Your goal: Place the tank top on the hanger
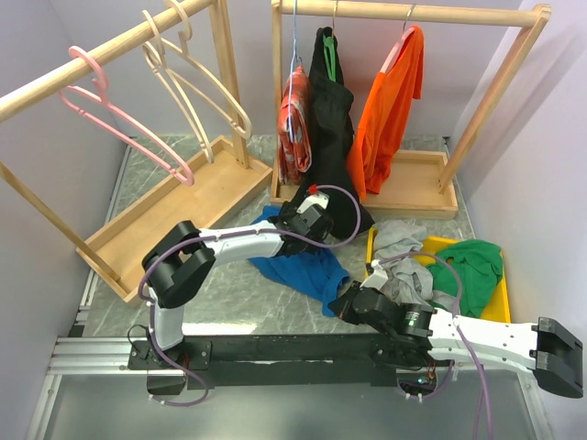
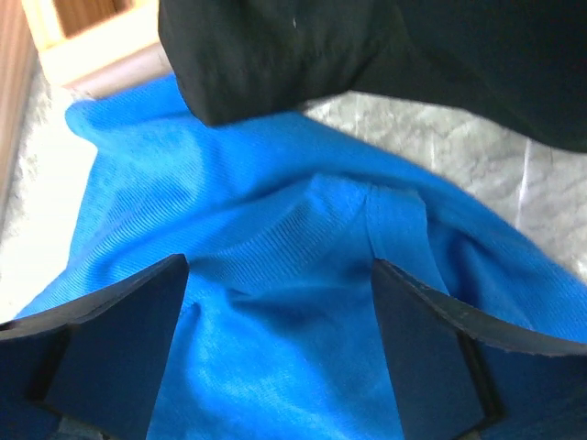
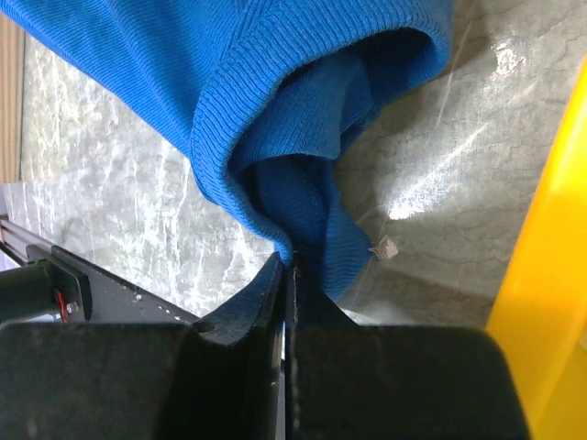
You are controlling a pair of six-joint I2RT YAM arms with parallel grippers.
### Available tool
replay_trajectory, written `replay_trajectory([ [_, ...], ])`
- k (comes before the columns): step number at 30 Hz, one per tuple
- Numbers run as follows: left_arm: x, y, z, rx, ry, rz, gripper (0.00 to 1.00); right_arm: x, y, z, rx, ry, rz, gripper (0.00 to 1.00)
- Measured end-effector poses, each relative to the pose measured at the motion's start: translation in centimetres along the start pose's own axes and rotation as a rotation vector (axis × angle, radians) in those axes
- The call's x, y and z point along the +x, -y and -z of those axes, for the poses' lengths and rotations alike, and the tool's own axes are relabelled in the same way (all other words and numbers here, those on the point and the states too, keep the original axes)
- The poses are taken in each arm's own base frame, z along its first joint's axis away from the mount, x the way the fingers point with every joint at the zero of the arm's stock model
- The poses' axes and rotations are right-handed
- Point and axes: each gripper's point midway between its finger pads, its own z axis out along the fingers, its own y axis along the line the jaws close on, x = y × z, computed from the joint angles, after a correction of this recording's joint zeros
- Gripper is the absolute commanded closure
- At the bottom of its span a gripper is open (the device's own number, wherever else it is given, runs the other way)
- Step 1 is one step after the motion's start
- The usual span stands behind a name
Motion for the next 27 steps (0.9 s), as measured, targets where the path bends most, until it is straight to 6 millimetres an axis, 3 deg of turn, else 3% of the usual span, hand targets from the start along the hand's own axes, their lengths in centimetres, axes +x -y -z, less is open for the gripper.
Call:
replay_trajectory([
  [4,-0.9,-0.1,-0.2,0.002,0.029,0.001,0.15,0.0,0.0,0.0,0.000,0.002,-0.001,0.95],
  [7,-1.2,0.0,-0.5,0.026,0.033,0.009,0.29,0.0,0.0,-0.1,0.002,0.003,-0.002,0.95],
  [8,-1.2,0.0,-0.5,0.033,0.029,0.010,0.38,0.0,0.1,-0.1,0.004,0.003,-0.002,0.95],
  [10,-1.1,0.1,-0.7,0.055,0.020,0.017,0.43,0.0,0.2,-0.1,0.010,0.003,-0.001,0.95],
  [13,-1.0,0.3,-1.0,0.080,0.014,0.038,0.67,-0.2,0.3,-0.2,0.015,0.012,-0.002,0.95],
  [14,-0.8,0.4,-1.0,0.085,0.011,0.045,0.82,-0.2,0.3,-0.2,0.016,0.017,-0.002,0.95],
  [15,-0.5,0.5,-1.1,0.089,0.005,0.043,0.88,-0.3,0.4,-0.2,0.019,0.021,-0.002,0.96],
  [17,0.1,0.5,-1.1,0.095,-0.007,0.047,0.99,-0.5,0.5,-0.1,0.027,0.027,0.001,0.96],
  [19,0.8,0.3,-0.6,0.099,-0.016,0.052,0.99,-0.9,0.5,0.1,0.034,0.041,0.003,0.99],
  [22,1.1,-0.9,1.6,0.115,-0.004,0.083,0.99,-1.8,0.1,0.6,0.036,0.070,-0.001,1.00],
  [24,0.2,-1.8,3.9,0.136,0.036,0.121,0.99,-2.5,-0.4,1.1,0.031,0.093,-0.003,1.00],
  [27,-2.6,-3.5,9.2,0.196,0.151,0.203,0.99,-4.5,-1.9,2.5,0.014,0.148,-0.004,1.00],
])
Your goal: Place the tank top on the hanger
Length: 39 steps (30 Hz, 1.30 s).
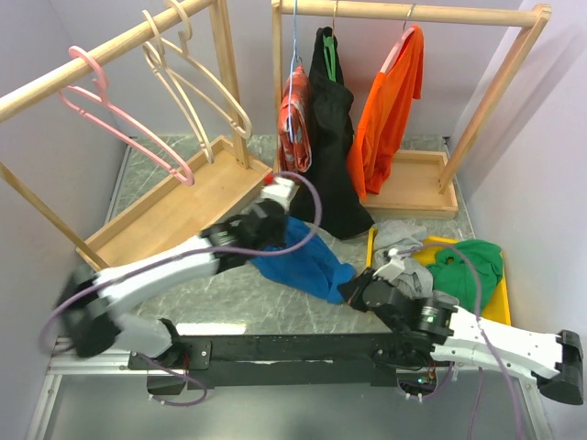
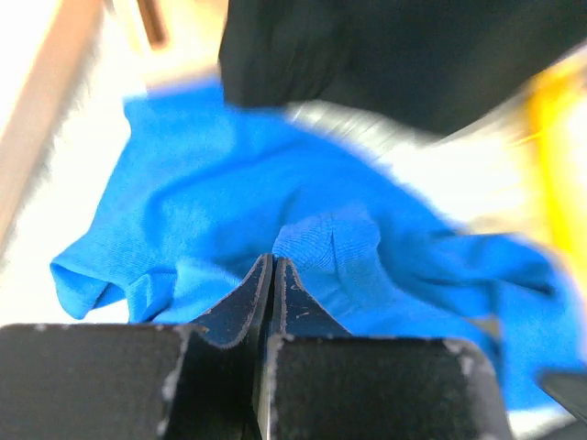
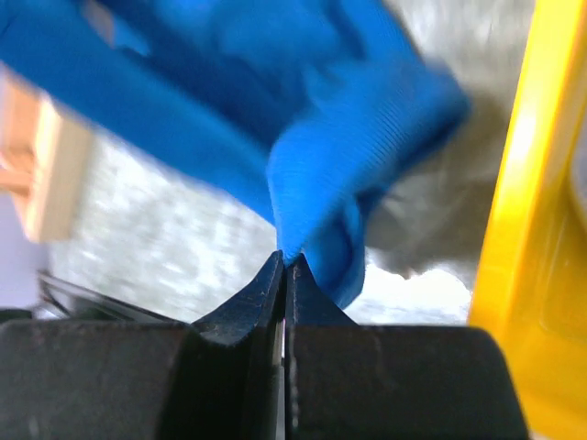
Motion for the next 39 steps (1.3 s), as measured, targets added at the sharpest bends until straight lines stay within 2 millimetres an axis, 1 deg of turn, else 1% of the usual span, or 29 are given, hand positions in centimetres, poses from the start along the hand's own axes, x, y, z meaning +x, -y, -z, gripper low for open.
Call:
replay_trajectory([
  [2,-3.0,0.1,3.5,0.054,0.095,0.058,0.99,-2.5,-1.8,1.3,-0.025,0.063,-0.006,1.00],
  [4,-6.2,-0.1,7.5,0.113,0.206,0.120,0.99,-5.5,-4.1,3.0,-0.058,0.140,-0.015,1.00],
  [6,-8.5,-0.7,10.9,0.153,0.291,0.171,0.99,-9.5,-7.0,5.5,-0.100,0.238,-0.017,1.00],
  [8,-10.6,-1.2,13.6,0.181,0.362,0.211,0.99,-13.8,-10.1,8.5,-0.142,0.337,-0.021,1.00],
  [9,-11.6,-1.4,14.7,0.187,0.388,0.226,0.99,-15.5,-11.4,9.7,-0.158,0.377,-0.020,1.00],
  [12,-14.9,-1.9,17.7,0.196,0.466,0.266,0.99,-21.8,-15.9,14.0,-0.189,0.511,-0.001,1.00],
  [15,-18.1,-2.6,20.7,0.198,0.545,0.304,0.99,-26.5,-19.3,17.3,-0.207,0.604,0.026,1.00],
  [16,-19.0,-2.9,21.7,0.199,0.574,0.320,0.99,-27.5,-20.2,18.0,-0.215,0.623,0.031,1.00],
  [17,-19.4,-3.2,22.3,0.200,0.590,0.330,0.99,-28.8,-21.1,18.9,-0.221,0.647,0.036,1.00],
  [18,-19.6,-3.5,23.0,0.202,0.605,0.340,0.99,-29.5,-21.7,19.3,-0.229,0.660,0.042,1.00],
  [19,-19.5,-3.8,23.4,0.204,0.613,0.348,0.99,-29.7,-21.9,19.4,-0.235,0.664,0.047,1.00],
  [20,-19.2,-4.1,23.7,0.207,0.617,0.356,0.99,-29.5,-21.8,19.1,-0.235,0.659,0.055,1.00],
  [21,-18.4,-4.3,23.5,0.207,0.610,0.361,0.99,-28.9,-21.6,18.4,-0.236,0.645,0.067,1.00],
  [22,-17.4,-4.4,23.1,0.211,0.602,0.369,0.99,-27.9,-21.0,17.4,-0.237,0.623,0.077,1.00],
  [23,-15.9,-4.6,22.4,0.212,0.579,0.371,0.99,-26.4,-20.0,15.9,-0.228,0.586,0.094,1.00],
  [24,-14.3,-4.7,21.4,0.207,0.550,0.374,0.99,-24.6,-18.9,14.2,-0.218,0.544,0.112,1.00],
  [26,-10.4,-4.5,18.6,0.198,0.472,0.368,0.99,-20.2,-15.8,10.2,-0.179,0.432,0.143,1.00],
  [27,-8.6,-4.4,17.2,0.190,0.430,0.365,0.99,-18.3,-14.5,8.6,-0.164,0.387,0.153,1.00],
  [28,-6.3,-4.3,15.7,0.185,0.381,0.364,0.96,-15.8,-12.8,6.6,-0.145,0.323,0.164,1.00],
  [30,-1.6,-4.3,12.8,0.167,0.276,0.355,0.96,-10.9,-9.1,3.1,-0.101,0.191,0.182,1.00],
  [32,3.1,-4.5,10.6,0.151,0.179,0.366,0.92,-6.6,-5.9,0.6,-0.054,0.068,0.190,1.00],
  [33,5.3,-4.8,9.8,0.141,0.138,0.375,0.86,-5.0,-4.6,-0.2,-0.031,0.022,0.194,1.00],
  [34,7.4,-5.1,9.2,0.134,0.102,0.391,0.70,-3.1,-3.1,-1.1,-0.004,-0.039,0.193,1.00],
  [35,8.6,-5.3,8.9,0.129,0.082,0.399,0.64,-2.0,-2.3,-1.5,0.011,-0.075,0.194,1.00],
  [36,9.6,-5.5,8.6,0.124,0.068,0.416,0.56,-0.9,-1.5,-1.9,0.027,-0.111,0.194,1.00],
  [37,10.3,-5.7,8.5,0.121,0.059,0.432,0.34,-0.3,-1.2,-2.1,0.036,-0.140,0.196,1.00],
  [38,10.8,-5.8,8.4,0.120,0.055,0.451,0.29,0.0,-1.3,-2.4,0.037,-0.150,0.196,1.00],
  [39,10.9,-5.9,8.5,0.121,0.058,0.460,0.26,0.1,-1.5,-2.5,0.032,-0.155,0.194,0.97],
])
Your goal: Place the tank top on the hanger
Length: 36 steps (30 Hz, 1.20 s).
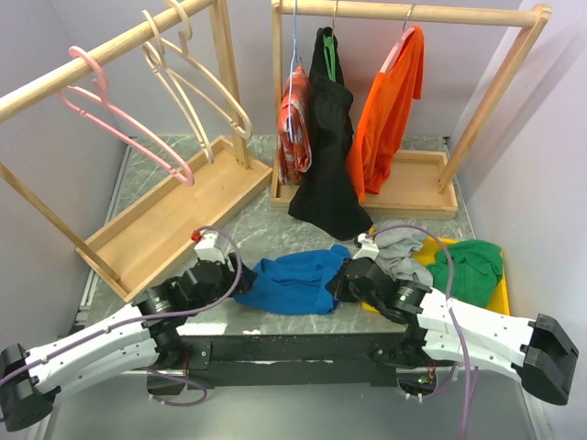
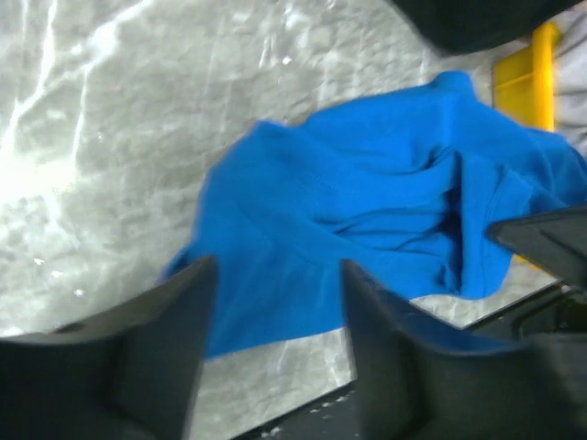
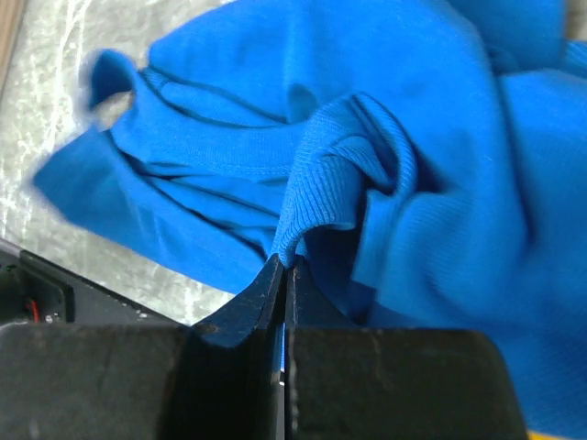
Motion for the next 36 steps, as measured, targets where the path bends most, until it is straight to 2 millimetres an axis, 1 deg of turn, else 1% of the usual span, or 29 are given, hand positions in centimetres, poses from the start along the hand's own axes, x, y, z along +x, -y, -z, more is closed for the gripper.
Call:
replay_trajectory([
  [1,-0.2,0.2,0.2,0.011,0.010,0.019,0.21,-0.1,-0.2,-0.1,-0.004,-0.001,-0.001,0.94],
  [2,-0.7,0.6,0.4,0.029,0.028,0.035,0.19,-0.2,-0.5,-0.2,-0.006,0.000,-0.001,0.92],
  [3,-1.2,1.0,0.6,0.048,0.043,0.041,0.18,-0.3,-0.6,-0.2,-0.007,0.001,-0.001,0.88],
  [4,-1.7,1.5,1.0,0.068,0.054,0.044,0.17,-0.4,-0.7,-0.2,-0.009,0.002,-0.003,0.78],
  [6,-3.5,3.6,2.4,0.145,0.079,0.042,0.17,-0.6,-1.0,-0.1,-0.021,0.010,-0.009,0.70],
  [7,-4.4,4.6,3.1,0.181,0.094,0.039,0.19,-0.7,-1.1,0.0,-0.025,0.014,-0.015,0.61],
  [9,-7.0,7.1,5.0,0.268,0.135,0.034,0.20,-1.1,-1.6,0.4,-0.051,0.030,-0.025,0.51],
  [10,-8.6,8.6,6.4,0.314,0.160,0.028,0.23,-1.4,-1.9,0.7,-0.066,0.041,-0.032,0.46],
  [14,-15.4,14.0,12.0,0.469,0.273,0.017,0.24,-2.4,-2.8,1.6,-0.116,0.077,-0.039,0.40],
  [16,-18.2,16.3,14.5,0.537,0.319,0.016,0.24,-2.5,-2.9,1.7,-0.119,0.081,-0.032,0.40],
  [18,-20.3,17.7,16.4,0.574,0.355,0.013,0.25,-2.7,-3.0,1.8,-0.114,0.083,-0.020,0.39],
  [20,-22.5,18.8,17.8,0.577,0.392,0.011,0.27,-2.8,-3.0,1.8,-0.111,0.085,-0.009,0.39],
  [22,-24.9,19.0,18.9,0.534,0.437,0.027,0.29,-2.8,-3.0,1.7,-0.108,0.084,0.000,0.39],
  [25,-29.2,18.5,20.5,0.423,0.542,0.084,0.30,-2.8,-2.9,1.6,-0.104,0.081,0.010,0.39],
  [27,-31.7,17.3,21.6,0.329,0.619,0.125,0.30,-2.7,-2.8,1.5,-0.099,0.079,0.020,0.39],
  [29,-33.6,15.8,22.3,0.224,0.678,0.160,0.31,-2.6,-2.7,1.4,-0.093,0.074,0.031,0.39],
  [32,-35.4,13.2,22.5,0.032,0.743,0.196,0.30,-2.6,-2.7,1.4,-0.090,0.070,0.042,0.39],
  [34,-35.7,11.5,22.2,-0.096,0.770,0.202,0.29,-2.6,-2.9,1.4,-0.093,0.070,0.047,0.39],
  [36,-35.6,9.5,21.6,-0.239,0.794,0.187,0.28,-2.7,-3.0,1.5,-0.098,0.071,0.051,0.39],
])
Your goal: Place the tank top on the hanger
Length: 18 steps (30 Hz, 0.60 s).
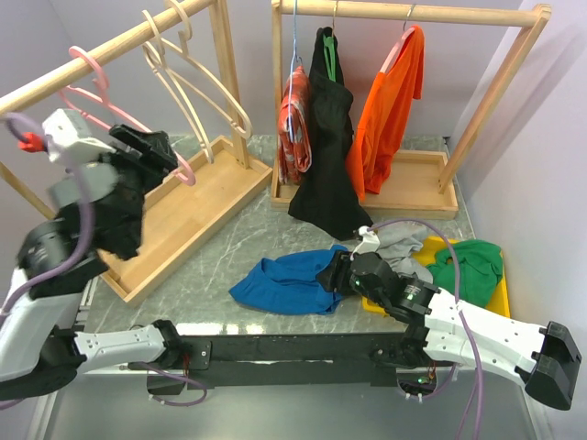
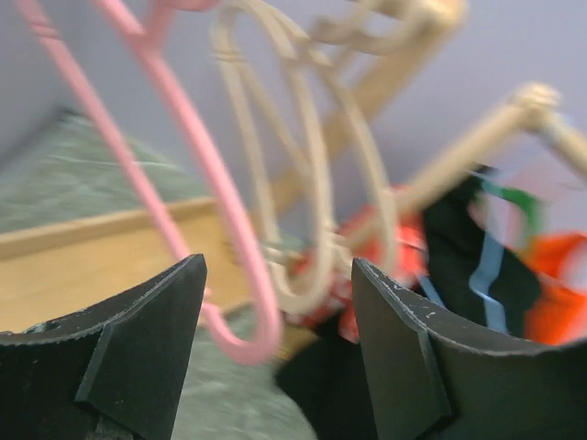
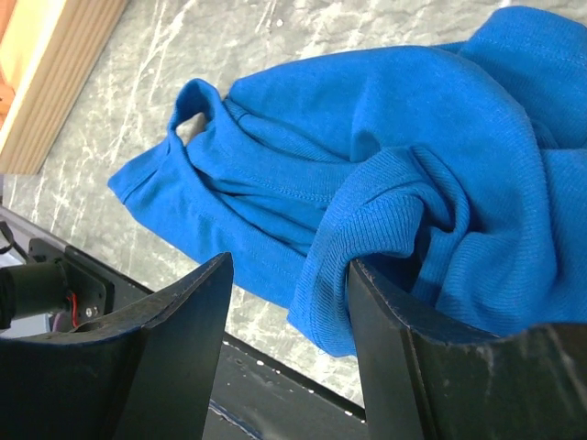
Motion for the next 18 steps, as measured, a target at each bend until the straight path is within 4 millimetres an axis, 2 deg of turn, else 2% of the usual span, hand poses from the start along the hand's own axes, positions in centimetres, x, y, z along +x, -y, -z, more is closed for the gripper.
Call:
replay_trajectory([
  [4,0.7,-2.8,-1.3,-0.181,0.088,-0.134,0.26,0.1,-0.1,0.0,-0.002,-0.006,0.005,0.39],
  [6,1.0,-3.5,-2.0,-0.240,0.119,-0.197,0.25,0.3,-0.1,-0.1,0.000,-0.015,0.007,0.39],
  [9,1.3,-3.6,-3.4,-0.299,0.139,-0.267,0.24,0.6,-0.1,-0.2,-0.002,-0.032,0.009,0.39],
  [14,1.1,-3.0,-7.4,-0.381,0.136,-0.322,0.24,0.8,-0.1,-0.3,-0.003,-0.039,0.010,0.39],
  [18,2.4,-4.6,-9.6,-0.416,0.082,-0.380,0.28,0.8,-0.2,-0.3,-0.006,-0.045,0.010,0.39],
])
